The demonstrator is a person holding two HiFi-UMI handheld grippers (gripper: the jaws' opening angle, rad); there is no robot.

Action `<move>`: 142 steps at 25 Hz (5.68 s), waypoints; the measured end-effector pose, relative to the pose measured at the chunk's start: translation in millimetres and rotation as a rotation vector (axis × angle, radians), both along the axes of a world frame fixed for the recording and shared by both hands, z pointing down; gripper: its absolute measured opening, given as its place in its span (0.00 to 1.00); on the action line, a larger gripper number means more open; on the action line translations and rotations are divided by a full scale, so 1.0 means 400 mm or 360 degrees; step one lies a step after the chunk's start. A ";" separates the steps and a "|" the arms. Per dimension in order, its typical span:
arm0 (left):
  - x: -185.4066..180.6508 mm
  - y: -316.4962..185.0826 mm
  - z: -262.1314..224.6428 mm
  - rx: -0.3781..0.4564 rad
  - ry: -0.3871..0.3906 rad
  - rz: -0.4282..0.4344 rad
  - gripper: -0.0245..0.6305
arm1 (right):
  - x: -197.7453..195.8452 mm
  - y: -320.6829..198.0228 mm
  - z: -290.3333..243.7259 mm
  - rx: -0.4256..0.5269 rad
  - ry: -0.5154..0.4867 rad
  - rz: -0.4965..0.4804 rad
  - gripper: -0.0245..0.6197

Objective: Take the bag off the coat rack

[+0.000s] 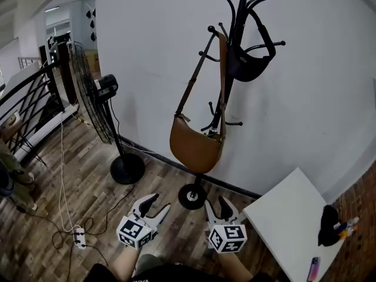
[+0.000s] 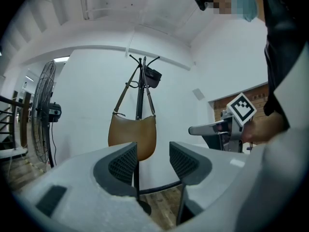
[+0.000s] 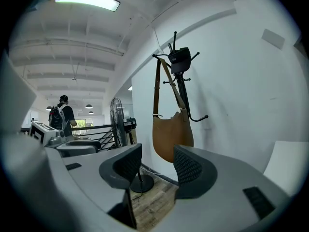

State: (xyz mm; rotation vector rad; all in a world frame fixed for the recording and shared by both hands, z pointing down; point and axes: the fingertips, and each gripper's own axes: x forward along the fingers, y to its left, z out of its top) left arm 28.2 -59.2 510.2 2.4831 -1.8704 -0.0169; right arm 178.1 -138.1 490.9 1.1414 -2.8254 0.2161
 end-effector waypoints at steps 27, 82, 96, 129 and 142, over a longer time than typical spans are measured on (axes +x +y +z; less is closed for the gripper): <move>-0.251 -0.403 -0.055 0.0055 0.0011 0.0551 0.35 | -0.188 -0.237 -0.060 0.0058 -0.0047 0.0614 0.33; -0.281 -0.863 -0.397 0.0467 -0.0260 0.0477 0.07 | -0.214 -0.613 -0.394 0.0692 0.0068 0.0597 0.08; -0.309 -0.850 -0.410 0.0452 -0.0275 0.0451 0.07 | -0.219 -0.604 -0.421 0.0640 -0.0064 0.0558 0.08; -0.363 -0.652 -0.462 0.0490 -0.0208 0.0539 0.07 | -0.284 -0.385 -0.476 0.0679 -0.0094 0.0594 0.08; -0.378 -0.542 -0.345 0.0345 -0.0187 0.0618 0.07 | -0.305 -0.277 -0.347 0.0513 -0.0057 0.0654 0.08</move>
